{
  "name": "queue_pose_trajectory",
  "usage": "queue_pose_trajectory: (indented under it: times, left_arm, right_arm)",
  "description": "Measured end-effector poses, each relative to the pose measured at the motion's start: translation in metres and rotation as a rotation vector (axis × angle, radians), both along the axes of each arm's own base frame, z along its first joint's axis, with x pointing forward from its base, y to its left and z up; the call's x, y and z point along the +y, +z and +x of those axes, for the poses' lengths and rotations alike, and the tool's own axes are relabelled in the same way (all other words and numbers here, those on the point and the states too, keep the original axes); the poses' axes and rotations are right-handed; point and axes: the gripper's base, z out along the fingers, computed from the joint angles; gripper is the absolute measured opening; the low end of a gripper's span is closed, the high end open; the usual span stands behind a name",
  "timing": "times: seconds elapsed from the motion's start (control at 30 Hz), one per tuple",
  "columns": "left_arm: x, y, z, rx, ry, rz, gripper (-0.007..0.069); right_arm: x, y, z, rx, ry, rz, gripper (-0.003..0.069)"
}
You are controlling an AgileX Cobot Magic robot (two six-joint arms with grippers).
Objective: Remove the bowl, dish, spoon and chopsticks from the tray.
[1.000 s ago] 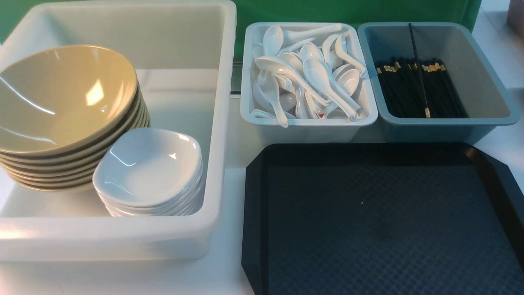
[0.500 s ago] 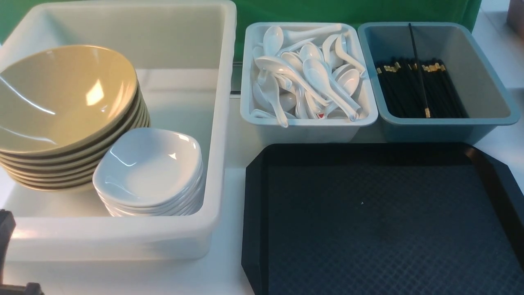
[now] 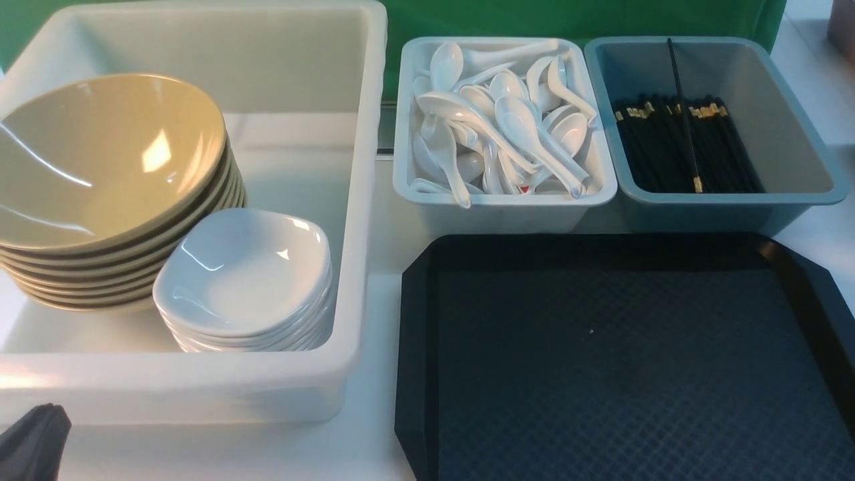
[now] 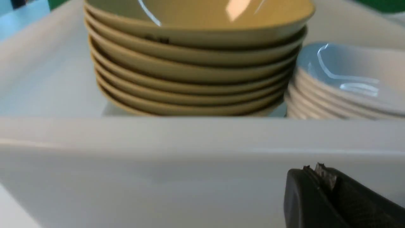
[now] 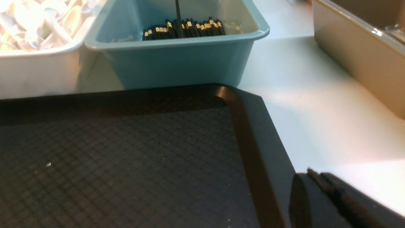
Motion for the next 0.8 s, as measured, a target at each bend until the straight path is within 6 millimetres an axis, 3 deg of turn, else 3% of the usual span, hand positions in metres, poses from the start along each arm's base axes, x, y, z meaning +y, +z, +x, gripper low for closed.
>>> queue_pose_trajectory:
  times: [0.8]
  left_arm:
    - [0.0008, -0.0019, -0.0004, 0.021, 0.000, 0.070, -0.0011]
  right_arm:
    - [0.0000, -0.0001, 0.0000, 0.001, 0.000, 0.000, 0.0045]
